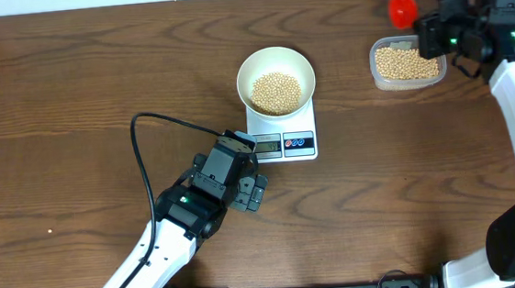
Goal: Scoop item into bowl and weigh 50g on scale
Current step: 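Dip the red scoop into the tub and pick up a few soybeans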
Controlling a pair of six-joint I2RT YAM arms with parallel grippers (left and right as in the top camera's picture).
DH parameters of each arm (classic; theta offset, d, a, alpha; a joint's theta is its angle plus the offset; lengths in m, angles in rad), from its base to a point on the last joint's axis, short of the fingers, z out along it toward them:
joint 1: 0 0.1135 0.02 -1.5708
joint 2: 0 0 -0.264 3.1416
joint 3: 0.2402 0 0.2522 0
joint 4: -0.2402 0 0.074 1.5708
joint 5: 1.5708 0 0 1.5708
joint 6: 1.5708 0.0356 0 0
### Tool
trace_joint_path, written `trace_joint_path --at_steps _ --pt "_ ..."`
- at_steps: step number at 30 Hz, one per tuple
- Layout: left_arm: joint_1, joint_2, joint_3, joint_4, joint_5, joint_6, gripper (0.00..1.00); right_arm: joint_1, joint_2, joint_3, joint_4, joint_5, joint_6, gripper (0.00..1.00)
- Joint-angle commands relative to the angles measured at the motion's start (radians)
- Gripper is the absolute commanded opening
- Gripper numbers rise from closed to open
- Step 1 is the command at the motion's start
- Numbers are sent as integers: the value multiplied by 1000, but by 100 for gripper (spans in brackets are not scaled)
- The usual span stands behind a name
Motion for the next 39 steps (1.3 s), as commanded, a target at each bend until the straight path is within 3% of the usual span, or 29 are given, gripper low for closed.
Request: trace_joint_path --at_steps 1,15,39 --pt "-3 6 -5 1 -3 14 96 -29 11 3 -23 24 28 1" --pt "-3 6 -5 1 -3 14 96 -33 173 2 -49 20 28 1" --pt "-3 6 -5 1 -3 13 96 -26 267 0 -56 -33 24 1"
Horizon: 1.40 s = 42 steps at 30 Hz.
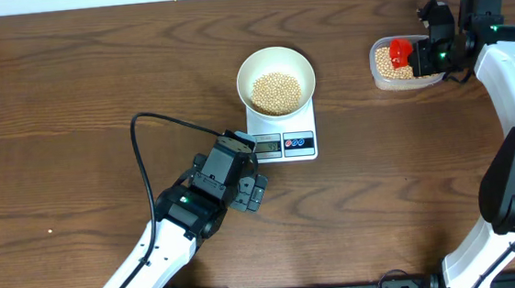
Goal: Scoop item into bowl and weigh 50g on scale
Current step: 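Dip the red scoop into the tub and pick up a few soybeans, then carry the scoop over the bowl on the scale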
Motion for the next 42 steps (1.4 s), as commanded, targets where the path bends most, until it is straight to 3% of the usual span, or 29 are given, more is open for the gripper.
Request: trace_joint_path --at_steps 1,11,26,31,42 --pt "-3 6 -5 1 -3 14 96 4 25 0 7 -44 11 1" --pt "-3 6 -5 1 -3 13 96 -67 -13 15 22 -97 11 1" --pt "-3 6 -5 1 -3 14 96 -193 -27 16 16 -567 15 1" --pt "-3 6 -5 1 -3 14 96 -174 -27 16 23 -689 14 1" --pt "-3 6 -5 1 -3 14 96 -15 -27 16 52 -704 -3 1"
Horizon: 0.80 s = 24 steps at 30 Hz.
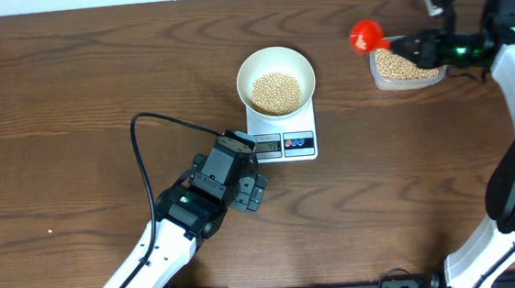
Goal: Scoop item into bowl and weigh 50g on scale
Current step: 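Carry the scoop over the bowl on the scale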
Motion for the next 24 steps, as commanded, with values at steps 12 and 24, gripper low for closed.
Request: trace_joint_path --at_steps 12,24 --pt "-3 6 -5 1 -3 14 96 201 -44 16 66 -53 -86 1" --pt "-3 6 -5 1 -3 14 96 294 -82 16 52 24 -158 1"
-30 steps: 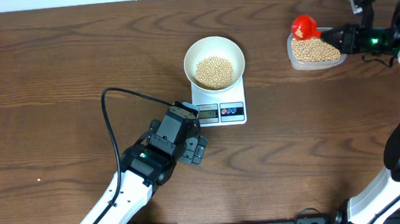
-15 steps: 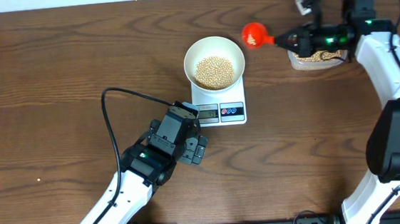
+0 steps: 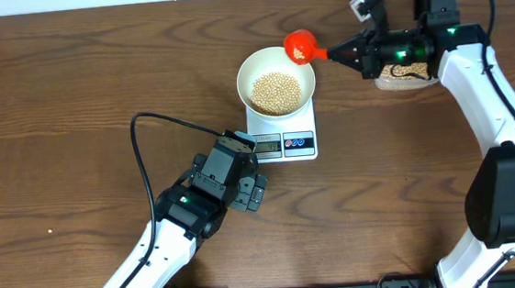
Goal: Scoop item into bowl and weigh 50g on scale
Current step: 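Carry the scoop over the bowl on the scale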
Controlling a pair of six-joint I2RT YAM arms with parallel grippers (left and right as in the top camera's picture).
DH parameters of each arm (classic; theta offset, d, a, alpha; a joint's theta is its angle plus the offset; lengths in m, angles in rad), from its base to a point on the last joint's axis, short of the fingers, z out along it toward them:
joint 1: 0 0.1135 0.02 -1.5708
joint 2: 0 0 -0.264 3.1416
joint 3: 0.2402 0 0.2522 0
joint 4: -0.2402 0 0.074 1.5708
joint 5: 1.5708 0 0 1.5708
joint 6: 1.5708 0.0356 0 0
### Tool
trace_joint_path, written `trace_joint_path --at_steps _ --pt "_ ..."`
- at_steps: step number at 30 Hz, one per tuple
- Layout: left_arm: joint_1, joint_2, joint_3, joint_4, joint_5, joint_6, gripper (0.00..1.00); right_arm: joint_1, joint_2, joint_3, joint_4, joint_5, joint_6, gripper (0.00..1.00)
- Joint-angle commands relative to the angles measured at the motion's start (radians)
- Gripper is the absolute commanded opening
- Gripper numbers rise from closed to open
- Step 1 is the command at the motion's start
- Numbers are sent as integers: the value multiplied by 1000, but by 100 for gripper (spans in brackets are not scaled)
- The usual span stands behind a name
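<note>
A cream bowl [image 3: 274, 62] holding a heap of beans [image 3: 275, 91] stands on the white scale [image 3: 282, 137]. My right gripper [image 3: 342, 53] is shut on the handle of a red scoop [image 3: 300, 45], whose cup hangs over the bowl's upper right rim with a few beans showing in it. The clear tub of beans [image 3: 406, 74] lies mostly under the right arm. My left gripper [image 3: 255, 196] rests on the table below and left of the scale; its jaws are too small to read.
A black cable [image 3: 150, 125] loops from the left arm across the table left of the scale. The table's far edge runs along the top of the view, close behind the bowl and the tub.
My right gripper has moved left with the red scoop, from beside the tub's left edge to the bowl's upper right rim. The left arm has not moved.
The right gripper held the red scoop just above the tub. Then the scoop was down in the beans. Then it was lifted at the tub's left edge, and now it is over the bowl's rim. The left arm stayed put throughout.
</note>
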Motion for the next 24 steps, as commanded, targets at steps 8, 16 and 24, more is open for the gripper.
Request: trace_joint_path --at_steps 8,16,24 --pt "-3 6 -5 1 -3 13 96 88 -24 16 -8 148 -31 1" --pt "-3 6 -5 1 -3 13 96 135 -24 16 -22 230 -63 1" --pt "-3 6 -5 1 -3 14 96 170 -24 16 -24 296 -74 1"
